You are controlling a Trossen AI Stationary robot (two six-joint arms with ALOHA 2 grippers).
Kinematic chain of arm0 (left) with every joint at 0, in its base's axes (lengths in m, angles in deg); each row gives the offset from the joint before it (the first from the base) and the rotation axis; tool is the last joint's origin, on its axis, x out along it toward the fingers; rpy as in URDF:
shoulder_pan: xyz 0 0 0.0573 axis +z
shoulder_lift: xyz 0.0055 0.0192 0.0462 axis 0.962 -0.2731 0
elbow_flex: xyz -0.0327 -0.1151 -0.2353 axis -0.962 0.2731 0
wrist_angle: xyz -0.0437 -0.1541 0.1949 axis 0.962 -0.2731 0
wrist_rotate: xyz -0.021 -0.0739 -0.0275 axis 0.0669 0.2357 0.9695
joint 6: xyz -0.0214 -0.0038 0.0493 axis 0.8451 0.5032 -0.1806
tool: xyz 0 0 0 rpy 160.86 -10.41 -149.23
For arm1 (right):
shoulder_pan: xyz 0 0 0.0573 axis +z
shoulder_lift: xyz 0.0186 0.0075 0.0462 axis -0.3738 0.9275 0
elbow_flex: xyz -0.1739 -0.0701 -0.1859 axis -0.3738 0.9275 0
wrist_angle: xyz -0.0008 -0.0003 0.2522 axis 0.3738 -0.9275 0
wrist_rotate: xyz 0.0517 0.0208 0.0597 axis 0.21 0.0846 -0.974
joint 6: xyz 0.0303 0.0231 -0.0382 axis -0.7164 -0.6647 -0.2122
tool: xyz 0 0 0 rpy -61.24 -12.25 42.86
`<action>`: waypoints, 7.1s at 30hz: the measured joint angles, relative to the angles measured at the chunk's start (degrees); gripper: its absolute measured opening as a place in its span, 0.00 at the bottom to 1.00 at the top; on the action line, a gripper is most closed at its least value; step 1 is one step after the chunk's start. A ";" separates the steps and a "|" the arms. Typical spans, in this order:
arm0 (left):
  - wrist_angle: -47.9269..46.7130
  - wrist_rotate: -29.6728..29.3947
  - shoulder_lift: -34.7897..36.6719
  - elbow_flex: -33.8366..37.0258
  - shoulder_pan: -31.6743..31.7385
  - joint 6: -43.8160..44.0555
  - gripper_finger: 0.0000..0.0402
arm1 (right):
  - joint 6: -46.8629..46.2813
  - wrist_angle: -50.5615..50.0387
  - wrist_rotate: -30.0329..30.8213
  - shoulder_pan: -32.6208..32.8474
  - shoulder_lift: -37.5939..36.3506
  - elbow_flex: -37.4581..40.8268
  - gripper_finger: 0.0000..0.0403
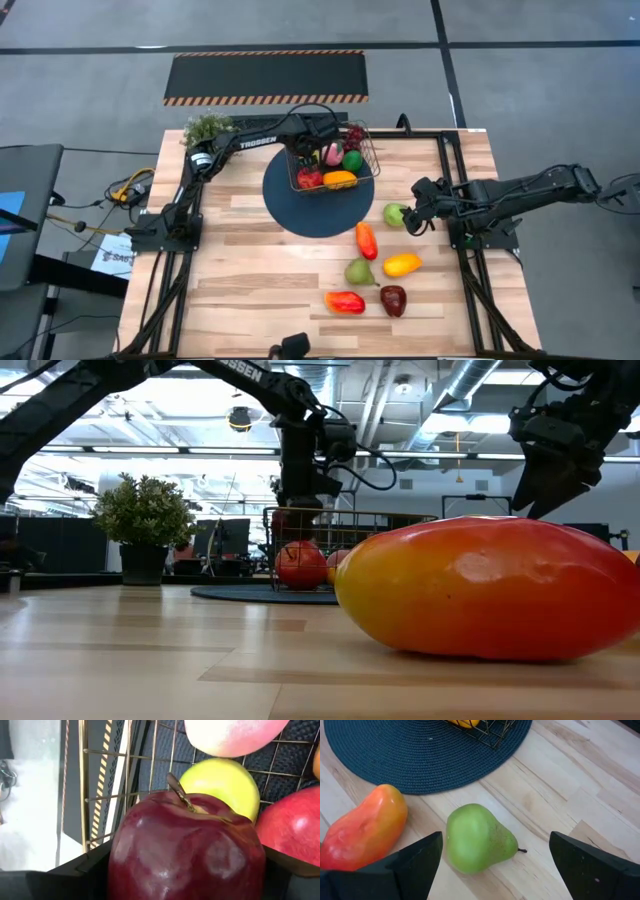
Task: Build produce basket
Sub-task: Put the top dark red apple into the wire basket, then put the top orange mango into the wire basket, then put the top pear into the wire basket
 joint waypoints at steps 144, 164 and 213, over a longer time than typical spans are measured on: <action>-0.58 -0.33 0.58 -22.71 -18.67 -3.32 0.68 | -5.05 -27.21 3.02 3.72 -32.51 -16.94 0.96; 9.52 6.06 4.83 6.85 -5.03 -2.78 0.68 | -5.11 -28.38 2.89 3.72 -32.53 -16.94 0.96; 15.29 10.26 8.26 -6.14 -13.82 -5.41 0.94 | -5.05 -28.55 2.86 3.73 -32.53 -16.94 0.96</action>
